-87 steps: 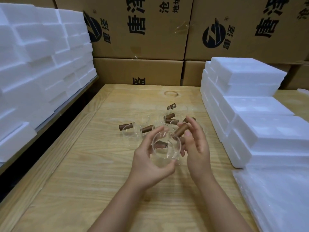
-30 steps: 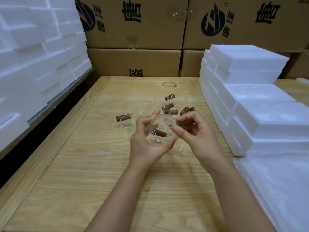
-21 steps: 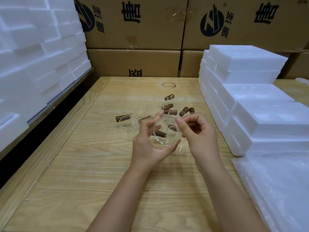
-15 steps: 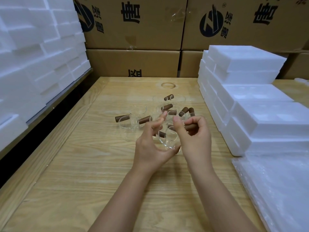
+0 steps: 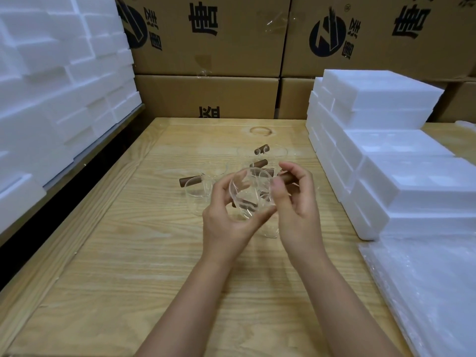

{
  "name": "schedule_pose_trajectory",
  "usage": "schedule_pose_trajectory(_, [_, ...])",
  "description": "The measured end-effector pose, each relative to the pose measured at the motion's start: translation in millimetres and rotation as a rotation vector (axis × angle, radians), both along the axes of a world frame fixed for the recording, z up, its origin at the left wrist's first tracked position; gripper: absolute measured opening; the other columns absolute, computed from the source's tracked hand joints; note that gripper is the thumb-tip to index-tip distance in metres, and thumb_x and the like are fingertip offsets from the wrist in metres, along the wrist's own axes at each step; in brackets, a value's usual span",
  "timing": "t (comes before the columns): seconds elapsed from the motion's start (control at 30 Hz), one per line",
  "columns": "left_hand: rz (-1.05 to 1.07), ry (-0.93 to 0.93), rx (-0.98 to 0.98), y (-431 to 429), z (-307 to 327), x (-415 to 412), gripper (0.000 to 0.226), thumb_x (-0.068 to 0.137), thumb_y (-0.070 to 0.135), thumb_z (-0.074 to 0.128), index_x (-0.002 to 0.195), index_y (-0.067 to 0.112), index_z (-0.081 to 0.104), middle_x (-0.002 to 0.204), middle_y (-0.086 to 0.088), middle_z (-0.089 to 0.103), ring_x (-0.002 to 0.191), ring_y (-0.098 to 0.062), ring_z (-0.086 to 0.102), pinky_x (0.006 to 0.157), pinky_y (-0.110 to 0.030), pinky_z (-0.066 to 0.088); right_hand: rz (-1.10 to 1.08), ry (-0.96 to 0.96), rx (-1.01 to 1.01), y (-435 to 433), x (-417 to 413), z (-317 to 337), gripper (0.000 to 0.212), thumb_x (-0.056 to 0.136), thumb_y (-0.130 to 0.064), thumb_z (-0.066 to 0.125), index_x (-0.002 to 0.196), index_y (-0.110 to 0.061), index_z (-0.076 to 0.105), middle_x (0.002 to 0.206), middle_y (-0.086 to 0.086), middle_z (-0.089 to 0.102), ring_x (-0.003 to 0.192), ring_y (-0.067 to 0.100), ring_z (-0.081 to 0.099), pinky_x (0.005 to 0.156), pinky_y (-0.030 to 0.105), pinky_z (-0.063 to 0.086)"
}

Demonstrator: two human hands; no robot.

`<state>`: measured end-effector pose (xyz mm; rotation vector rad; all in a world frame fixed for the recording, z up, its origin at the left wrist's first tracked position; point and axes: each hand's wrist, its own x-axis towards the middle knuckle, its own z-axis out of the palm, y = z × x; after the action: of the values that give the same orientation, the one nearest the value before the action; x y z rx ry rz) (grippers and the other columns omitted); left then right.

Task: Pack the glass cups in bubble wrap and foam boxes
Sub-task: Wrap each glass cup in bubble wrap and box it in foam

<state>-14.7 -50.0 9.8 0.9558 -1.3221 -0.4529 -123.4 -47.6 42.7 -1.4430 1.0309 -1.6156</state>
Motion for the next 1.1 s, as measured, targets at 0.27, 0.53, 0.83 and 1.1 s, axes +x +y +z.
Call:
schedule_pose_trajectory(0.27, [-0.213, 0.162, 0.094, 1.8, 7.4, 0.4, 0.083, 0.071, 0.082, 0.052, 0.139, 0.039, 0.03, 0.133, 0.0, 0.058, 0.102, -0.008, 0.066, 0.09, -0.031, 0.053, -0.003, -0.218, -0.071, -7.4, -7.9, -3.0, 0.019, 0.095, -0.008, 0.054, 0.103, -0.024, 0.06, 0.086, 0.0, 0.068, 0.073, 0.014, 0.065, 0.065, 0.022, 0.051])
schedule_pose_trajectory(0.53, [-0.222, -0.194, 0.017, -2.0, -8.2, 4.3, 0.11, 0.07, 0.047, 0.079, 0.151, 0.038, 0.005, 0.154, 0.032, 0.014, 0.142, -0.001, 0.027, 0.11, -0.034, 0.038, -0.084, -0.388, 0.104, -8.3, -11.9, -0.9, 0.008, 0.091, -0.014, 0.061, 0.096, -0.019, 0.064, 0.074, -0.002, 0.07, 0.064, 0.012, 0.064, 0.054, 0.021, 0.051])
schedule_pose_trajectory(0.83, [0.013, -0.163, -0.106, -8.5, -14.1, -2.7, 0.087, 0.07, 0.032, 0.083, 0.141, 0.041, 0.033, 0.142, 0.032, 0.038, 0.134, -0.015, 0.044, 0.105, -0.035, 0.043, -0.141, -0.396, 0.188, -7.6, -6.3, -5.6, 0.01, 0.09, -0.021, 0.064, 0.097, -0.014, 0.065, 0.071, 0.003, 0.069, 0.057, 0.015, 0.063, 0.049, 0.023, 0.048])
schedule_pose_trajectory(1.1, [0.006, -0.152, -0.088, -9.0, -14.6, -8.0, 0.073, 0.075, 0.039, 0.073, 0.139, 0.027, 0.04, 0.149, 0.005, 0.039, 0.141, -0.01, 0.035, 0.11, -0.028, 0.037, -0.204, -0.22, 0.153, -1.9, 7.5, -4.0, 0.047, 0.07, -0.062, 0.07, 0.101, -0.027, 0.062, 0.118, 0.011, 0.056, 0.094, 0.017, 0.065, 0.081, 0.028, 0.055])
